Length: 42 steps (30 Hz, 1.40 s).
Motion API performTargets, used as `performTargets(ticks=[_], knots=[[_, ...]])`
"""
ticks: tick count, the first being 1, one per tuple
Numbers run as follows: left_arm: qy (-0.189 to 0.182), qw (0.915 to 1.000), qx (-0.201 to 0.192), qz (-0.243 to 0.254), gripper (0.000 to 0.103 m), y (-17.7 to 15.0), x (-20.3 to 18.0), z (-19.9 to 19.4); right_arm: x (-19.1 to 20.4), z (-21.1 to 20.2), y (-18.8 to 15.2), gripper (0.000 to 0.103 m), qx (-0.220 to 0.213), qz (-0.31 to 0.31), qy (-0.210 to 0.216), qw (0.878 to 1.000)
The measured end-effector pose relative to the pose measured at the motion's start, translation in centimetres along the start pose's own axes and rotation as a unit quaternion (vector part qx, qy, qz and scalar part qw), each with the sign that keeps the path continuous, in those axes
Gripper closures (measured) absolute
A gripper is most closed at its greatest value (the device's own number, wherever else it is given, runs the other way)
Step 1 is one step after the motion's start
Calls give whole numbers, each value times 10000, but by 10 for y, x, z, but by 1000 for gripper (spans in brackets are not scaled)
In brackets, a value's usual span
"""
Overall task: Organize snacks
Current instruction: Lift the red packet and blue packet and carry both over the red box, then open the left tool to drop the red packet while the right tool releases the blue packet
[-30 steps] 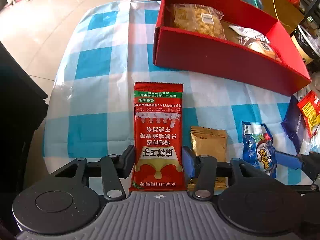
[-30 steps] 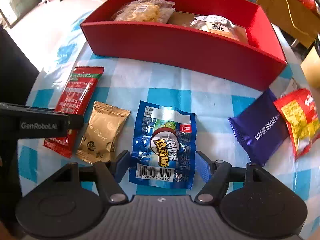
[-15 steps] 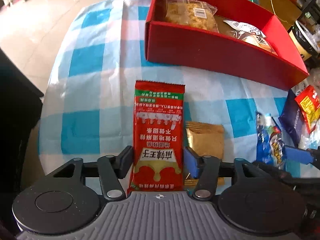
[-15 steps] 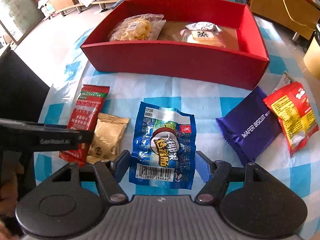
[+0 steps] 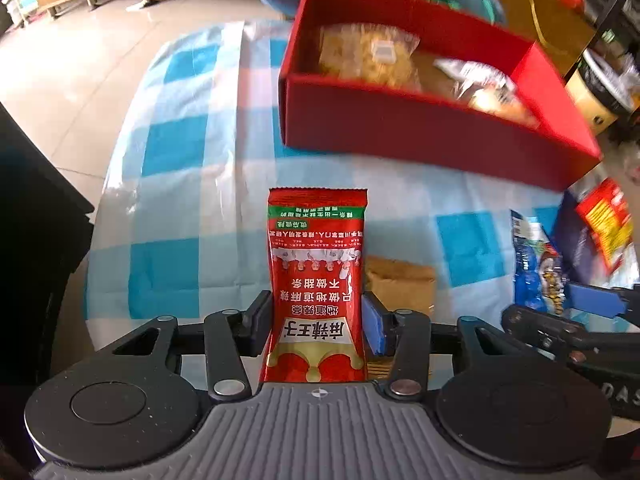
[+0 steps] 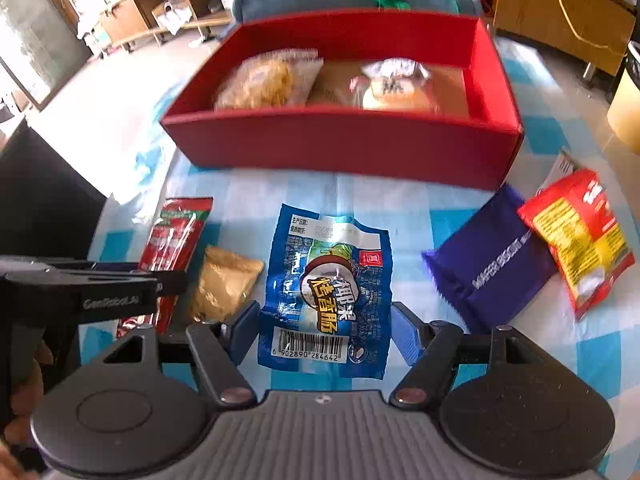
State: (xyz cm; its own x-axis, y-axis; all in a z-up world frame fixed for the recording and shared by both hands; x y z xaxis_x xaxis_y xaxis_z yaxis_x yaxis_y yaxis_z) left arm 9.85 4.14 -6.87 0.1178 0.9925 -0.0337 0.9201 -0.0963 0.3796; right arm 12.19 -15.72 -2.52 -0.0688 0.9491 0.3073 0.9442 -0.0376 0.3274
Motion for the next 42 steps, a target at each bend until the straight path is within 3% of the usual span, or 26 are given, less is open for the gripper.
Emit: performTargets(ticks=[9,19,27,38,42], knots=[[-424,9974,-578,5,49,34,-17,-39,-1,-33,38,40,-498,108,162,9986],[-320,9936,-1064,223,48,127,-45,-41,-17,-37,118,40,-905,105,53,9958],[-144,9945,-1002,261,48,178,-56,-6,-38,-8,170,40,-854,136,-77,9962],[41,9977,-566,371,48,185,-56,40,-47,47,186,40,-428,-27,-289,9987],[211,9965,-608,530,47,186,-57,43,-49,60,184,39,-289,-111,-358,9989]])
Point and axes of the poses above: each gripper's, at about its wrist camera, not at the fingertips, and z roughly the way its jaws point, x to its left, y to its top, the point moved 8 cm from there along z, roughly the way its jaws point, and after that the axes turned 9 degrees about z, right-handed, at the moved point
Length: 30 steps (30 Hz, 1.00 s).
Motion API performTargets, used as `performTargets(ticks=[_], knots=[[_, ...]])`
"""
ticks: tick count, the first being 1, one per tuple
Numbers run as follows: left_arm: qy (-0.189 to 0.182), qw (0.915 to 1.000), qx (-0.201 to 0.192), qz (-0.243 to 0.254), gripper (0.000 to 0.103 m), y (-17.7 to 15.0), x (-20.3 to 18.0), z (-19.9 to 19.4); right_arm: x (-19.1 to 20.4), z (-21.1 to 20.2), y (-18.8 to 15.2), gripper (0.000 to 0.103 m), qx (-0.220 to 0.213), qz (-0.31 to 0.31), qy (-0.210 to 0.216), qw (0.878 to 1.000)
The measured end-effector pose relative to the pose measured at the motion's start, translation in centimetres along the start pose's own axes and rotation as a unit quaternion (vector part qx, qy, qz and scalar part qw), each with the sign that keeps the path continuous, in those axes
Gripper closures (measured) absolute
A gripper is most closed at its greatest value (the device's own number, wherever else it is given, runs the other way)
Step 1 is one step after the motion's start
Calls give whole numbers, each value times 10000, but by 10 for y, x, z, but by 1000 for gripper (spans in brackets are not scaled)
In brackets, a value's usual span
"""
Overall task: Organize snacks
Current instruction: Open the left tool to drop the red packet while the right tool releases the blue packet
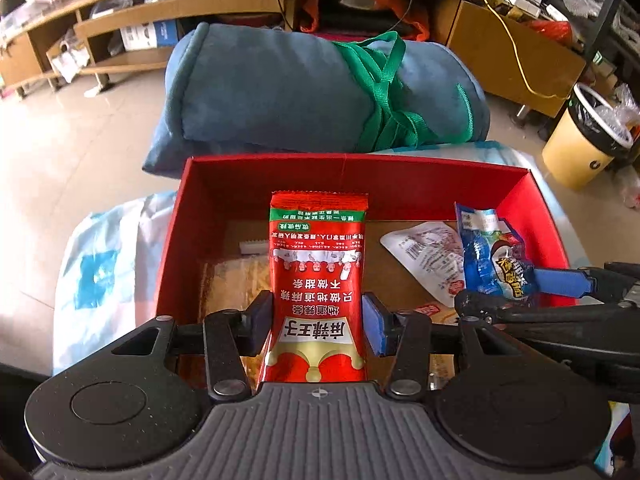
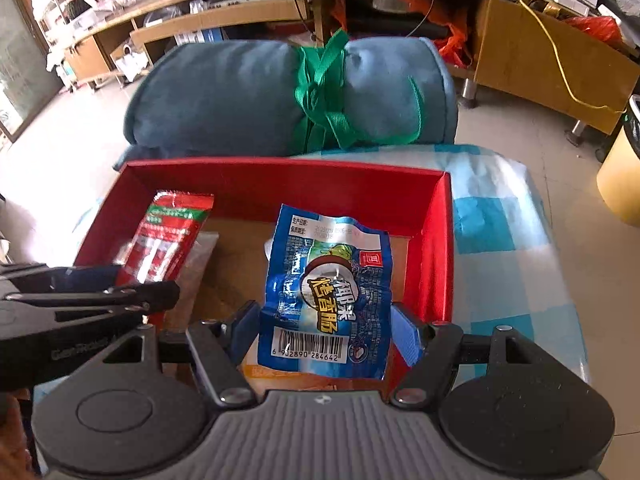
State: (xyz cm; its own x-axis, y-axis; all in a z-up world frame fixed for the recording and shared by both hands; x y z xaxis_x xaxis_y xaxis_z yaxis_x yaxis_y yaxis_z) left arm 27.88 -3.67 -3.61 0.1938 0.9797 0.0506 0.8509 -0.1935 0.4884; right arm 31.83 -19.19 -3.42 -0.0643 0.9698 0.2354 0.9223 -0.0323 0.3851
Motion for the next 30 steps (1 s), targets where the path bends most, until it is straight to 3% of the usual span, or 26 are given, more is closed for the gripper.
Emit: performTargets(ticks=[16,30], knots=[[-109,9999,-27,-105,39,6,-1,2,-7,-1,3,39,25,121,95,9999],[-416,9988,-259,45,34,8,-16,-22,-32,-54,7,37,-418,265,192,9986]])
Point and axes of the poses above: each gripper's, at about its wrist camera, not at the fingertips, and z roughly the way its jaws point, x to its left, y to its top, the point moved 8 cm from there along z, roughly the way its jaws point, and after that the axes turned 9 degrees about z, right-handed, at the moved point
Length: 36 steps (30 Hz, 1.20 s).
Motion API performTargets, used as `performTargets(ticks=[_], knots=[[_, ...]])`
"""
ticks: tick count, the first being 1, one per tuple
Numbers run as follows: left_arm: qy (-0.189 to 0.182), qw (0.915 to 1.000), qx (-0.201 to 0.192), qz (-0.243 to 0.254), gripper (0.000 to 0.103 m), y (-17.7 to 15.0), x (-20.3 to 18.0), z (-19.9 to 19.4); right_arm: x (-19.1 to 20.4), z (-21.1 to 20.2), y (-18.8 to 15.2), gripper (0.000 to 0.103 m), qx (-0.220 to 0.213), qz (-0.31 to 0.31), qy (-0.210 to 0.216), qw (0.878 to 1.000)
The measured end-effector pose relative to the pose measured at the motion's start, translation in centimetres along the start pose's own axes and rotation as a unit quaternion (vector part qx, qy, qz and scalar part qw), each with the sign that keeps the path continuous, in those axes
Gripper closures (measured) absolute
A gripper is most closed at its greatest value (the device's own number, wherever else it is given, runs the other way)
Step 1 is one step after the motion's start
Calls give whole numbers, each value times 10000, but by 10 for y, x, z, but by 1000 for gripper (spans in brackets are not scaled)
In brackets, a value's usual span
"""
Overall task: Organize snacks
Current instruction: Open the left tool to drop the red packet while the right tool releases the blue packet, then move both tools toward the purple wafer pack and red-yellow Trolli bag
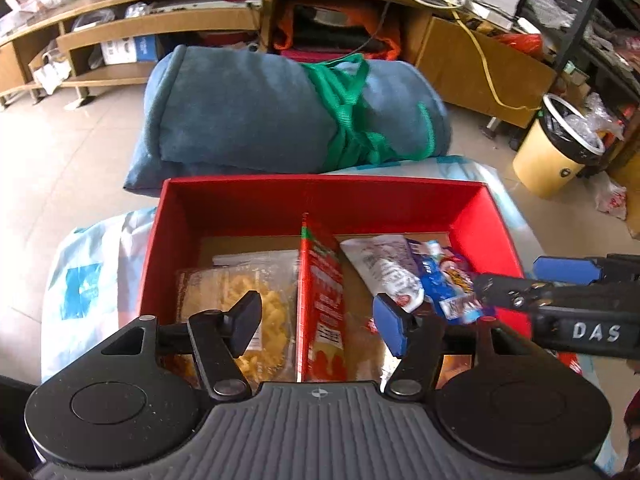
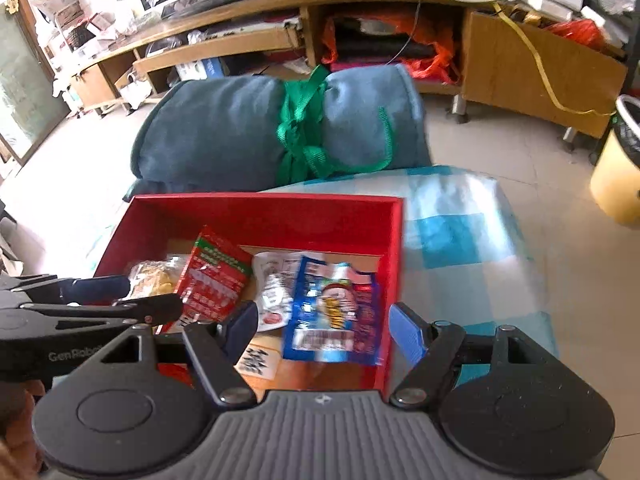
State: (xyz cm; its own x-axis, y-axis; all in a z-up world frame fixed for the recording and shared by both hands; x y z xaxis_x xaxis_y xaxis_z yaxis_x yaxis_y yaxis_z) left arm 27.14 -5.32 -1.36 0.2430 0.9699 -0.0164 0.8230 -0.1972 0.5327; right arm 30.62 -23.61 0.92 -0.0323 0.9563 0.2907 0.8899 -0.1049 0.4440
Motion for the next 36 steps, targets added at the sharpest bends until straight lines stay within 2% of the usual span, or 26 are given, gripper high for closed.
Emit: performTargets(ticks=[9,17,20,21,24,27,36], knots=[[-464,9986,25,261,33,-11,-33,-14,-42,-43,-21,36,-151,193,-85,9997],[-725,9946,160,729,30,-34,-71,-19,-73,-39,-61,36,248,43,-425,9988],[-853,9916,263,939,28,-45,-89,-16,-77,-35,-74,36,427,-174,-517,9976],[-796,9906,219,1089,24,-48,-95,-16,-78,-35,-78,36,479,-301,-564,9968],[-752,9870,167,1414,23,-54,-110,-18,-80,-37,-89,35,588,-690,-663,9937],[-966,9837,270,1493,24,-61,-122,-17,-82,-38,-99,30,686,-976,-695,9904],[-1028,9762,533,1832,24,-84,-146,-2,-82,-13,-125,29,945,-1801,-973,9743]])
Point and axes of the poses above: each gripper's, at about its wrist camera, not at the fingertips, and z roughly the way its jaws point, x to its left, y to its top, the point moved 8 cm from there along z, roughly the way its jaws point, and after that the axes turned 9 degrees about z, right-handed, at the moved point
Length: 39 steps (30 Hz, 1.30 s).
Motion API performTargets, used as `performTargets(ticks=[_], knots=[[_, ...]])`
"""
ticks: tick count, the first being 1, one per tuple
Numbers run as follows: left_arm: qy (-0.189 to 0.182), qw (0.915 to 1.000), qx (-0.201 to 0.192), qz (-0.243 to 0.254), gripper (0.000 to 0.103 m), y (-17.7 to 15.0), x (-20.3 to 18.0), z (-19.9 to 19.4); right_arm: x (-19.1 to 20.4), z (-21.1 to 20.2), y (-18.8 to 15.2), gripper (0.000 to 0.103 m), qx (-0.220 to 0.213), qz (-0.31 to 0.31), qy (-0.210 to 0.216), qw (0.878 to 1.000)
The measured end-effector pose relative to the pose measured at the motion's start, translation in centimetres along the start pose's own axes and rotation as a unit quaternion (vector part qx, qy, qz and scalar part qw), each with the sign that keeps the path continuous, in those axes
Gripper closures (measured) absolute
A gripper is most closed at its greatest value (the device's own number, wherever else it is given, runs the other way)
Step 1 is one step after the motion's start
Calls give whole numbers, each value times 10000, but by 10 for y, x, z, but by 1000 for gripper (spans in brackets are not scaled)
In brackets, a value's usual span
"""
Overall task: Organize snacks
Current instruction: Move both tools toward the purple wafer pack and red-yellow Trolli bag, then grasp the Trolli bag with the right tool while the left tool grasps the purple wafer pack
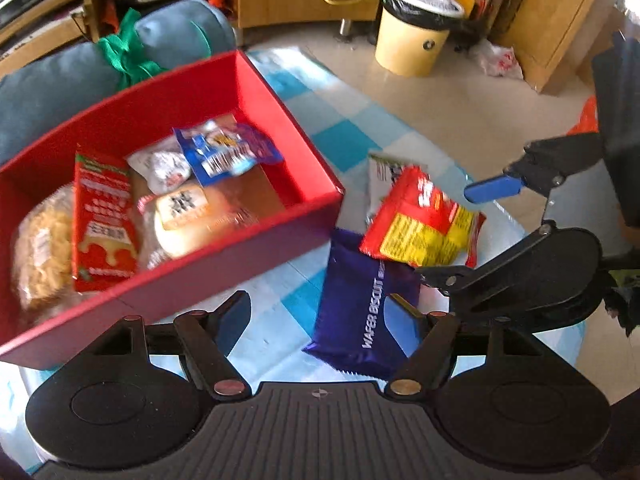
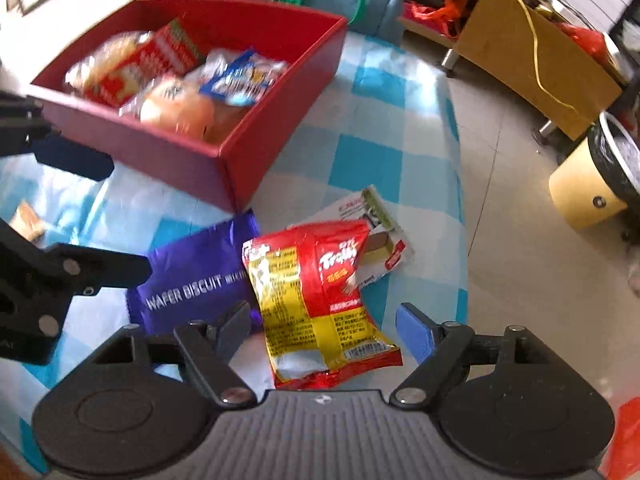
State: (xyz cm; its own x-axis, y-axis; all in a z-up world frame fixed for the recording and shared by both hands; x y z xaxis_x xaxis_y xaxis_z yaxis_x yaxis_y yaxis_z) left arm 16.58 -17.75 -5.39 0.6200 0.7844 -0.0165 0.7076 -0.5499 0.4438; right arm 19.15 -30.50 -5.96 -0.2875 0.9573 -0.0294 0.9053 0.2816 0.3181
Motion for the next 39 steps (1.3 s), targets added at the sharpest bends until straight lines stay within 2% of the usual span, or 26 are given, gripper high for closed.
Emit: performTargets(ticks=[13,20,24,25,27,28,31,36,39], knots=[[-351,9985,275,303,21,-8,-15,19,-5,18,10,21,8,-22,65,10000],[-346,9982,406,255,20,-10,-11,27,0,14,6,20,-59,-338,96,9994],[-353,9981,435,258,20,-11,-11,27,-4,16,7,21,-20,-188,30,9998],[-354,9981,432,260,20,-11,-10,27,-6,16,7,22,8,-51,74,10000],[-364,9981,426,241,20,-12,-8,26,-7,14,4,39,29,160,247,9996],[-369,9982,423,232,20,-12,-7,25,-7,12,2,42,47,236,297,9993],[-374,9982,412,229,20,-13,-5,24,-9,9,-8,51,108,272,115,9995],[-388,9980,392,297,19,-12,-10,22,-7,2,-29,52,275,404,279,9984],[-389,9972,386,505,19,-8,-20,27,-5,-2,-40,52,332,469,356,9977]])
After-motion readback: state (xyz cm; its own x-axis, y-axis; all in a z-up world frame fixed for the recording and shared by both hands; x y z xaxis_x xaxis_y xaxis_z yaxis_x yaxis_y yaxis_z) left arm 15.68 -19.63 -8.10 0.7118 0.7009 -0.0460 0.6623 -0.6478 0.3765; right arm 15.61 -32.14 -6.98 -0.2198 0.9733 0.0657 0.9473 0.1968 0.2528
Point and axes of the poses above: each gripper's, at about its wrist camera, not at the fingertips, and z roughly the way its jaws point, x to its left, y to its top, the point moved 8 cm from there along z, roughly the way its jaws point, and after that the axes turned 9 degrees about z, right-handed, at the moved point
